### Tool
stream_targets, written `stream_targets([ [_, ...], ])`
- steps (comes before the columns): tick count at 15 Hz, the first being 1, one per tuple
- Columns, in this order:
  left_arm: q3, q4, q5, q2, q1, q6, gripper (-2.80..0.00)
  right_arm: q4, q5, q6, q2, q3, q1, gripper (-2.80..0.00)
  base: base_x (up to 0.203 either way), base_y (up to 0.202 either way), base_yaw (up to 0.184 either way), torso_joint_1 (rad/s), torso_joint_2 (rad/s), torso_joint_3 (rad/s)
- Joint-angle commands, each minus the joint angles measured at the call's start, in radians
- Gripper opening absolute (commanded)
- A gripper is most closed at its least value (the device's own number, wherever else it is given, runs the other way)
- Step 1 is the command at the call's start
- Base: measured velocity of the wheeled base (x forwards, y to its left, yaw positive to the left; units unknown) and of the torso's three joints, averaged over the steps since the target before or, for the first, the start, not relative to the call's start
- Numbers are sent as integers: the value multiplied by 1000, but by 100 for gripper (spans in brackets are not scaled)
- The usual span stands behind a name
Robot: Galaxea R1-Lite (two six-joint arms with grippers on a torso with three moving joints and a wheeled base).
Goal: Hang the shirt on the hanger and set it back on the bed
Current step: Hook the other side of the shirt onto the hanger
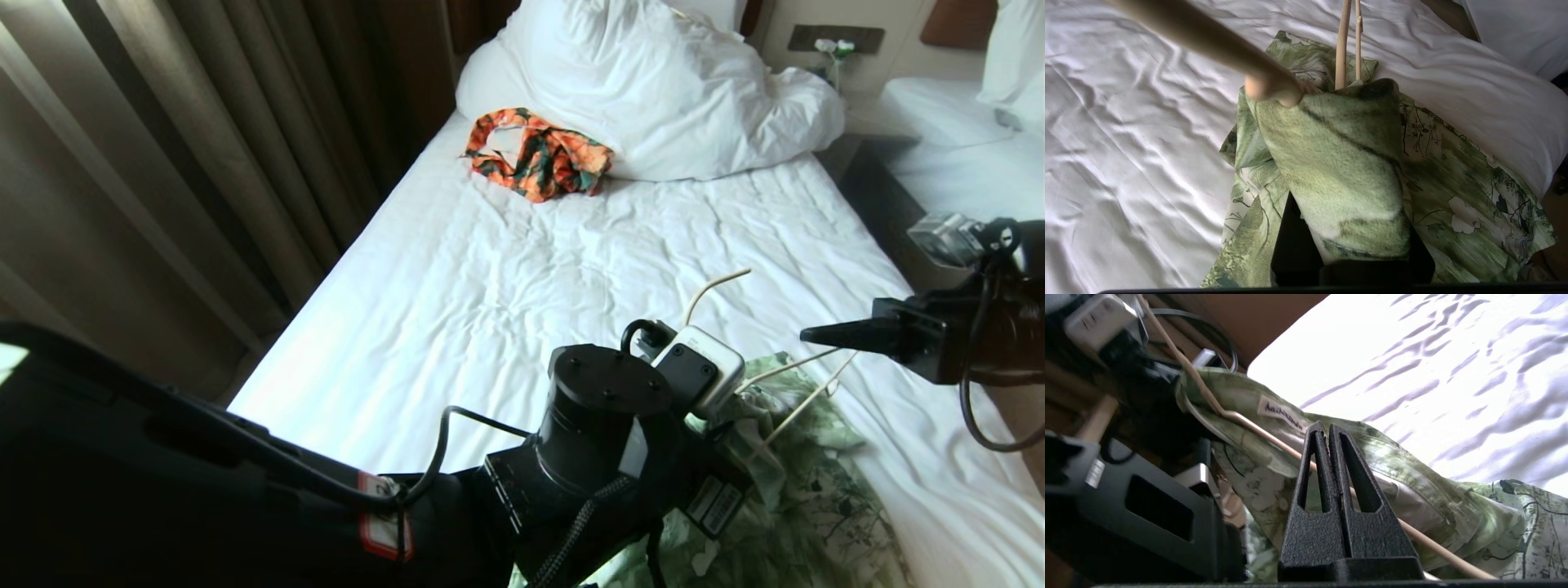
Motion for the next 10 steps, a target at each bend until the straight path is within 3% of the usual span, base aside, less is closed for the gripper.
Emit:
stream_targets([
  [1, -1, -2, 1, -6, -3, -6, -280, 13, 4, 137, -15, -70, -1, -280, 0, 0, 0, 0, 0, 0],
  [6, 2, 47, 1, -54, -8, -30, -280, 20, -6, 670, -102, -287, -43, -280, 0, 0, 0, 0, 0, 0],
  [7, 2, 68, 1, -73, -8, -42, -280, 17, -25, 736, -75, -321, -49, -280, 0, 0, 0, 0, 0, 0],
  [10, 5, 113, 0, -113, -20, -83, -280, 9, -129, 763, 38, -361, -19, -280, 0, 0, 0, 0, 0, 0],
])
